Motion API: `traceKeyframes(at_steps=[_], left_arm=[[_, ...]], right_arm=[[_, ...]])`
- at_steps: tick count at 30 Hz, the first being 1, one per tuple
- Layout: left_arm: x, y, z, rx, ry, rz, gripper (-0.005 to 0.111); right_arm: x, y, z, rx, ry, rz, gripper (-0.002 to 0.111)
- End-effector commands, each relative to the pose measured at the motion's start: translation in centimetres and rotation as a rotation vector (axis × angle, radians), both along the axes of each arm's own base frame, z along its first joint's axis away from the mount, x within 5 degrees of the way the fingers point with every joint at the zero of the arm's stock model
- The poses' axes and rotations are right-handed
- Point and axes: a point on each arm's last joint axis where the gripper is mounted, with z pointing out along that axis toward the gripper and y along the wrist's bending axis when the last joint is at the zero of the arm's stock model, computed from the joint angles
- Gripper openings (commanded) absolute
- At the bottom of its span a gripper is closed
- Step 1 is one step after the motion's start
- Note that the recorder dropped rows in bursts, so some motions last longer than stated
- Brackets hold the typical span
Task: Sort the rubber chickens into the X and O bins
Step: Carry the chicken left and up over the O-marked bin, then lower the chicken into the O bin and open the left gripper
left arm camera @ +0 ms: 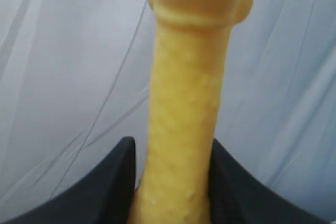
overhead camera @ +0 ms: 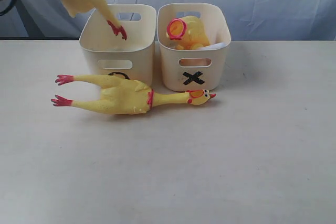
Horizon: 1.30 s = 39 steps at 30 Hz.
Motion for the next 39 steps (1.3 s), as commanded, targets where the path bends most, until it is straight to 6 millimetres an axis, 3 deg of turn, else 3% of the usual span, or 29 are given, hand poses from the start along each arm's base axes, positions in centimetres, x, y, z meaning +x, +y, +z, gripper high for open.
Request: traceKeyframes(at_steps=[1,9,23,39], left_arm=[[1.2,-2.9,-0.6,0.017,-0.012,-0.086,0.0],[3.0,-5.1,-2.3,0.068,0.058,-0.077,0.0],[4.6,-5.4,-6.6,0.004,0.272,-0.048,0.0],[4.6,-6.3,-8.0,0.121,0.349,-0.04,0.0]], right_arm=[[0.0,0.0,-0.1,0.0,-0.002,0.008,0.0],[0.0,0.0,-0.1,0.0,-0.002,0.008,0.0],[0.0,0.0,-0.1,0.0,-0.002,0.008,0.0],[0.0,0.0,-0.1,0.0,-0.002,0.008,0.0]])
